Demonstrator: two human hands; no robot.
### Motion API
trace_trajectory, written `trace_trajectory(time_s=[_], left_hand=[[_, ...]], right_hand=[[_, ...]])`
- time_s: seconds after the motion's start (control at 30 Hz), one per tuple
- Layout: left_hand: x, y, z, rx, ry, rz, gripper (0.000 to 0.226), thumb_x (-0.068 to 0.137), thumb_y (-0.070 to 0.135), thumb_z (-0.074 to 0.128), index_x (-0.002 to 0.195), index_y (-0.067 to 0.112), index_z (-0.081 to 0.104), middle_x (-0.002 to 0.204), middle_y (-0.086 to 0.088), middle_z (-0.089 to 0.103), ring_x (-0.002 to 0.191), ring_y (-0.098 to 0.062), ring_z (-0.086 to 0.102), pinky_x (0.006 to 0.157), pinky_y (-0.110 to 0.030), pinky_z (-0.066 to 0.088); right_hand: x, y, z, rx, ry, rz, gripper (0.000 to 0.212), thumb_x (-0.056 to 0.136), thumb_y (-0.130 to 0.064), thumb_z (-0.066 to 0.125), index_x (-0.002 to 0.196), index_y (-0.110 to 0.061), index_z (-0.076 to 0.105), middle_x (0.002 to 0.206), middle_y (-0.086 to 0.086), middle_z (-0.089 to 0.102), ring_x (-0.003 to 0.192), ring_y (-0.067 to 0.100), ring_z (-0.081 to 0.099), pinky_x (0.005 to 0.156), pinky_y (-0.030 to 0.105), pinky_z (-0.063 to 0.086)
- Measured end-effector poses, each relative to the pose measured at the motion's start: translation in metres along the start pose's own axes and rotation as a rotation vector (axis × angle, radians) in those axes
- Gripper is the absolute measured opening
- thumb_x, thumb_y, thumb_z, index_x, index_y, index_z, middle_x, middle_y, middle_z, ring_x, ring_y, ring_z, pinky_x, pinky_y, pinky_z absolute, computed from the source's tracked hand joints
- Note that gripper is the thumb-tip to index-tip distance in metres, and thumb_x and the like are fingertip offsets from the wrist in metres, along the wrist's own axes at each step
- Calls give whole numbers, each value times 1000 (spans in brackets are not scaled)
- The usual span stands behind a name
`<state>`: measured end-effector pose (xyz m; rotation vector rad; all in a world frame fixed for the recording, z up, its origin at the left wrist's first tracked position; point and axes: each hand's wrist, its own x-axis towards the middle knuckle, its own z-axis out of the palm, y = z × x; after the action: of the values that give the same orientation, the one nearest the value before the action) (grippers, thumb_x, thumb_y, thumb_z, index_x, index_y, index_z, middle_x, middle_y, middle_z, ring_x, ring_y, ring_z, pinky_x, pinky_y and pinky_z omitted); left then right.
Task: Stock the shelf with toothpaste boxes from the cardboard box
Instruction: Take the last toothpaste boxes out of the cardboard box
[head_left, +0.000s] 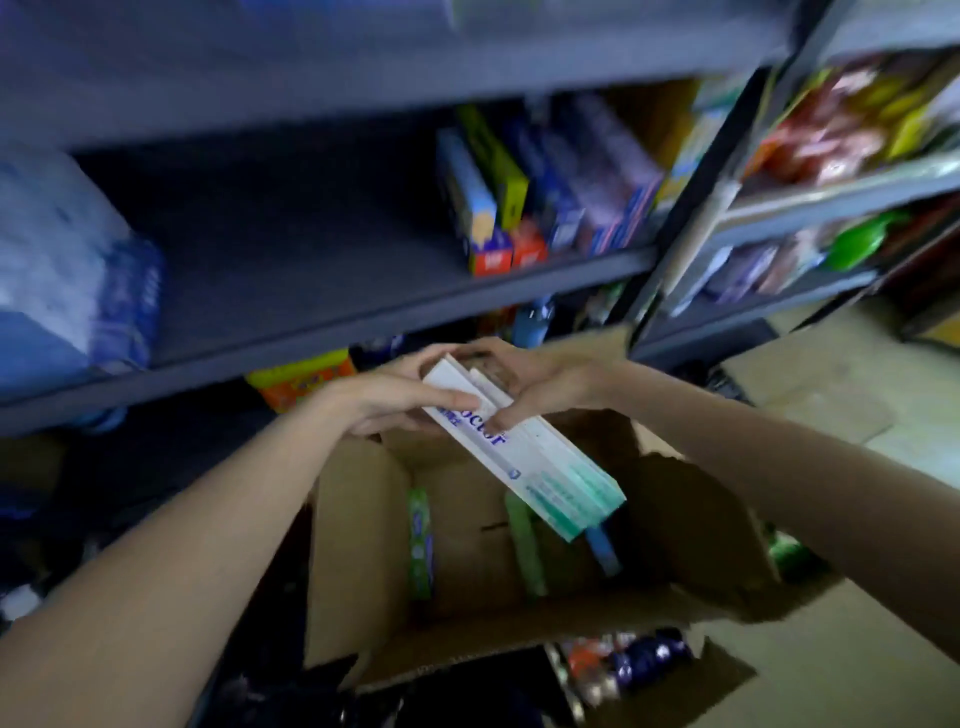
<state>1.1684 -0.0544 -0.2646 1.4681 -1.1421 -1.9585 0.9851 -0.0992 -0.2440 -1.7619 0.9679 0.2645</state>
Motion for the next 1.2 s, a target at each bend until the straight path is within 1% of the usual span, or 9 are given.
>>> trace_trajectory(time_s=[0.1,0.2,0.3,0.37,0.47,0.63,0.77,1.0,1.2], left_hand=[[-47,69,2,1,16,97,33,83,9,63,113,22,56,103,-2,69,86,-11,68,74,-25,58],[-84,120,5,8,15,213,36,79,14,63,114,17,59,97,-4,71,84,-12,69,69,-25,58],[-111,161,3,24,34,289,37,81,13,61,117,17,57,94,-1,71,81,-10,69,66,-22,56],[-124,182,1,24,43,323,35,79,15,67,113,19,58,90,0,73,80,-10,70,64,-23,56],[-134,207,0,77,39,346,77,46,31,90,115,19,58,97,-5,73,87,-15,70,67,-27,57],[-136,233,2,89,77,360,70,51,24,85,115,17,57,96,-6,73,87,-15,70,68,-28,58],[-137,247,3,195,161,360,32,80,4,65,104,23,57,86,2,74,78,-9,70,63,-24,57],[-139,254,-12,296,224,341,47,81,5,65,124,19,52,106,-6,69,89,-14,68,71,-28,59],[-117,282,4,110,178,455,35,84,4,61,112,24,54,95,-2,72,82,-12,70,68,-26,58]], right_hand=[[-50,-51,-33,110,207,-48,86,80,-26,72,145,-25,16,130,-1,45,111,14,51,78,16,46],[-89,-78,-61,246,334,-126,49,89,-31,58,133,-16,43,128,6,55,110,17,56,90,27,46],[-129,-96,-94,204,304,-141,26,93,-32,51,116,-21,57,112,6,63,100,20,60,87,30,44],[-150,-101,-115,44,273,-115,27,93,-28,55,118,-19,55,105,2,61,92,15,57,84,30,43],[-163,-108,-139,-65,239,-111,35,88,-20,63,121,-17,51,105,5,64,93,21,58,82,35,46],[-159,-130,-157,-242,311,-135,35,87,-19,66,119,-9,55,87,4,64,70,10,58,62,18,46],[-163,-138,-185,-322,386,-169,25,88,-20,64,111,-11,62,90,1,65,72,9,59,62,23,47],[-185,-142,-233,-199,457,-152,26,91,-15,60,115,-6,63,86,-4,65,54,-1,53,53,16,43],[-173,-142,-239,-106,399,-161,35,88,-20,62,122,-12,55,120,1,61,96,20,67,69,28,58]])
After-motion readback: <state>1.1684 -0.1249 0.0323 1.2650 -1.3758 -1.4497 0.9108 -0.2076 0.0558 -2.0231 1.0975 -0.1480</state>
